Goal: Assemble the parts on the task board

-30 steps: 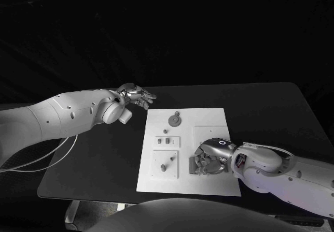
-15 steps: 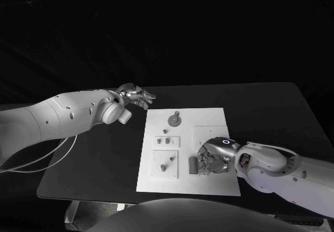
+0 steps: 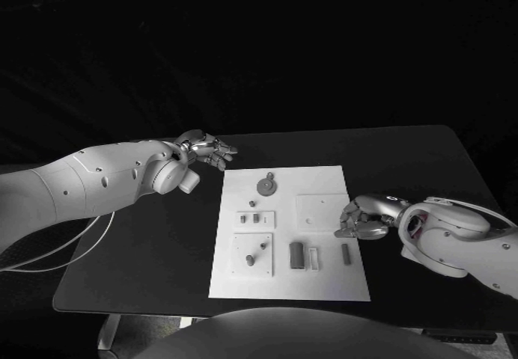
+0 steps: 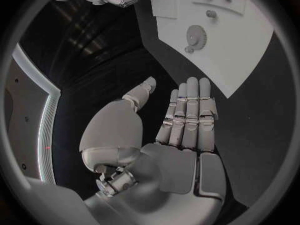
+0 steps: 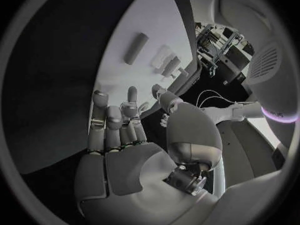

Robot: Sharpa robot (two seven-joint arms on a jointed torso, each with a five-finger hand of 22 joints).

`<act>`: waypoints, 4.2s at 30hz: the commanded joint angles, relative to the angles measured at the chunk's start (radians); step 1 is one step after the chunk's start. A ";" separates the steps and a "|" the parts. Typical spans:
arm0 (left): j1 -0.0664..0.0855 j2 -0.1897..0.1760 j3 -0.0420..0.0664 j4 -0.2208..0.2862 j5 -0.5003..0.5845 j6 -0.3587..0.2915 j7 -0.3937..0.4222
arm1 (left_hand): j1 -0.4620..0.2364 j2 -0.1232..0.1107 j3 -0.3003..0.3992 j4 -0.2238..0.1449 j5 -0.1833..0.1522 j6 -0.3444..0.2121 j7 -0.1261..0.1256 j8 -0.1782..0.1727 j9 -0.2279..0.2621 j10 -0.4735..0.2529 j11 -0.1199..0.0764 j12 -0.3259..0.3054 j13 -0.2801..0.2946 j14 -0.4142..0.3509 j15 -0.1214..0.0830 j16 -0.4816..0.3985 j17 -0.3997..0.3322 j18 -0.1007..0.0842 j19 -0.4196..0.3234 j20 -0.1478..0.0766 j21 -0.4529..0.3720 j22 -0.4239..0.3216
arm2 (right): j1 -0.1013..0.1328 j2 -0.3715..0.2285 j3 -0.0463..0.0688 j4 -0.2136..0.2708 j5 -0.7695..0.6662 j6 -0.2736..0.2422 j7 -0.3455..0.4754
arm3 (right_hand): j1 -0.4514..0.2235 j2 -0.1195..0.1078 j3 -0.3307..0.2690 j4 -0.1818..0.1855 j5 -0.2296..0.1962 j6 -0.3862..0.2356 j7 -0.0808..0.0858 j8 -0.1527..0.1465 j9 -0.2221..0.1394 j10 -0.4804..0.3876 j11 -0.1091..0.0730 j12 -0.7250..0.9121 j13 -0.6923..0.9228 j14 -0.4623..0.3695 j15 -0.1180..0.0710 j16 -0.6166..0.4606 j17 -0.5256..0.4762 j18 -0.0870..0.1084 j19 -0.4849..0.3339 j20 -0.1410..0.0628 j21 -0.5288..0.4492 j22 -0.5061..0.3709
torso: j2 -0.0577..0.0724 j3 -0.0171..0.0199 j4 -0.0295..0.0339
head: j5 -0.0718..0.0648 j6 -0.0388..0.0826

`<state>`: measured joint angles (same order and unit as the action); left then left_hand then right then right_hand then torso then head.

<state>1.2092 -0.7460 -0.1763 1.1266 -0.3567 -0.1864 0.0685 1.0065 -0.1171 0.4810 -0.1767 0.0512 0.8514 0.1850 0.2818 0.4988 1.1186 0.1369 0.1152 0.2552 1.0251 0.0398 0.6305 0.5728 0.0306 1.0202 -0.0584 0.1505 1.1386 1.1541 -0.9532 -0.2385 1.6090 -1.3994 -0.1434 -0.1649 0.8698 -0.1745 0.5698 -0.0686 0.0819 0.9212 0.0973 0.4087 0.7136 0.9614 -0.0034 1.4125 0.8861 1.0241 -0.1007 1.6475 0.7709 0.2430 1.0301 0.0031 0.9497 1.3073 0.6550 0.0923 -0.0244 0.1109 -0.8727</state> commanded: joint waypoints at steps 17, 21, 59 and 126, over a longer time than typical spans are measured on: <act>0.001 0.002 0.000 0.004 -0.002 0.010 0.003 | -0.004 -0.009 -0.006 0.003 -0.001 -0.006 -0.003 0.006 -0.001 -0.005 -0.003 0.006 -0.001 0.002 0.004 -0.005 0.003 0.013 -0.002 0.003 -0.005 0.002 | 0.019 -0.040 0.000 0.077 0.034 0.296 -0.283 | -0.048 0.075 -0.048 0.039 0.020 0.088 -0.009 -0.031 -0.083 0.019 -0.015 -0.005 -0.005 0.013 0.018 -0.006 -0.001 0.019 -0.015 0.001 0.001 0.018 | 0.001 0.0009 0.0013 | -0.021 0.000; 0.001 0.002 0.000 0.004 -0.004 0.011 0.002 | -0.004 -0.009 -0.006 0.003 -0.001 -0.006 -0.003 0.006 -0.001 -0.005 -0.003 0.006 -0.001 0.002 0.004 -0.005 0.003 0.013 -0.002 0.003 -0.005 0.002 | 0.019 -0.032 0.000 0.083 0.033 0.271 -0.283 | -0.053 0.069 -0.050 0.043 0.019 0.096 -0.011 -0.033 -0.089 0.022 -0.017 -0.003 -0.004 0.017 0.018 -0.004 0.000 0.019 -0.012 -0.001 0.003 0.018 | 0.001 0.0019 0.0005 | -0.021 0.000; 0.001 0.001 0.000 0.007 -0.009 0.020 -0.001 | -0.006 -0.009 -0.008 0.004 -0.001 -0.007 -0.003 0.007 -0.001 -0.005 -0.003 0.006 -0.002 0.002 0.004 -0.007 0.006 0.014 -0.003 0.003 -0.006 0.003 | -0.033 0.116 -0.008 0.024 -0.228 0.281 -0.338 | -0.030 0.073 -0.060 -0.041 0.023 0.163 -0.032 -0.026 -0.128 0.057 -0.037 0.009 0.012 0.047 0.009 0.009 0.006 0.019 0.015 -0.019 0.027 0.017 | 0.001 0.0013 0.0003 | -0.015 0.000; 0.001 -0.003 0.000 0.008 -0.020 0.028 -0.024 | -0.004 -0.010 -0.009 0.002 -0.001 -0.010 -0.002 0.007 -0.002 -0.007 -0.002 0.007 -0.003 0.001 0.004 -0.011 0.010 0.014 -0.003 0.004 -0.009 0.005 | -0.048 0.109 -0.004 0.042 0.530 -0.028 -0.323 | 0.139 0.143 0.045 -0.224 0.025 0.169 -0.033 -0.016 -0.158 0.077 -0.038 -0.009 0.024 0.065 0.011 0.000 0.010 0.019 0.034 -0.009 0.028 0.014 | 0.001 0.0006 0.0010 | -0.004 0.000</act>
<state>1.2092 -0.7509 -0.1771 1.1335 -0.3735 -0.1722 0.0415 1.0026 -0.1210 0.4784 -0.1741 0.0512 0.8484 0.1820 0.2857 0.4981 1.1188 0.1366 0.1152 0.2540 1.0251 0.0398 0.6227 0.5813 0.0279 1.0187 -0.0568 0.1468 1.1429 1.1072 -0.8460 -0.2422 1.6484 -0.8975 -0.1539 -0.4923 0.9877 -0.0659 0.5647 -0.2509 0.1045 1.0877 0.0634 0.3886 0.5542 1.0332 -0.0427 1.4018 0.9095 1.0831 -0.0875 1.6472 0.7802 0.2500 1.0582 -0.0055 0.9718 1.3075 0.6558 0.0927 -0.0230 0.1080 -0.8727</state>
